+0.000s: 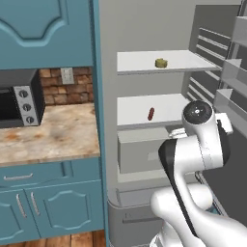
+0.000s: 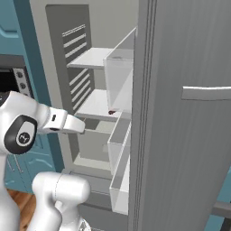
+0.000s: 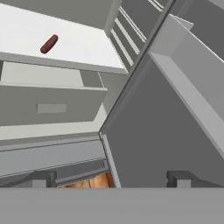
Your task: Retrieve the sausage and cheese from the fridge and place them on the cutting board on the counter.
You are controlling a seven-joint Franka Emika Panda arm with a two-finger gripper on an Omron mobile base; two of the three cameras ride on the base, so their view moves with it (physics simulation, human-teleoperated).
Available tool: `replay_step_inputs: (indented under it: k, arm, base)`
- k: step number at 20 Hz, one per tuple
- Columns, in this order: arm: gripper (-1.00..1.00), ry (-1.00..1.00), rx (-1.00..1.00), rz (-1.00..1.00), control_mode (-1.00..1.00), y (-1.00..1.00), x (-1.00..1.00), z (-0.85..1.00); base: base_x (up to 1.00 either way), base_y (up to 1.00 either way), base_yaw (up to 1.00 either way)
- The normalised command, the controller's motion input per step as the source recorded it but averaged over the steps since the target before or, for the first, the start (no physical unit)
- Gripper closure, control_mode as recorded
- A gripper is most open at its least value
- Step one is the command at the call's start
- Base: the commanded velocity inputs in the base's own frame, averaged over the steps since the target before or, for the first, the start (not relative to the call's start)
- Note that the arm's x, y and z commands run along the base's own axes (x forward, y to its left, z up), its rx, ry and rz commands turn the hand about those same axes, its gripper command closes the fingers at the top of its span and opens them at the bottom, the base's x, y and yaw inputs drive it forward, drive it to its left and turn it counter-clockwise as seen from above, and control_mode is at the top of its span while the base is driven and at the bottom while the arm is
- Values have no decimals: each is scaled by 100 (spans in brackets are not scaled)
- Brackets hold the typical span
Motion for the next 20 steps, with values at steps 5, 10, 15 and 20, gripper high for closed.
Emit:
replay_step_inputs:
  k: [5, 10, 15, 20]
  arm:
    - [-100, 0, 0, 0, 100, 0, 0, 0]
    - [-100, 0, 0, 0, -100, 0, 0, 0]
    - [-100, 0, 0, 0, -100, 0, 0, 0]
    - [-100, 4, 3, -2, -100, -2, 1, -3]
  base:
    - [0, 0, 0]
    - [0, 0, 0]
    - [0, 0, 0]
    - [0, 0, 0]
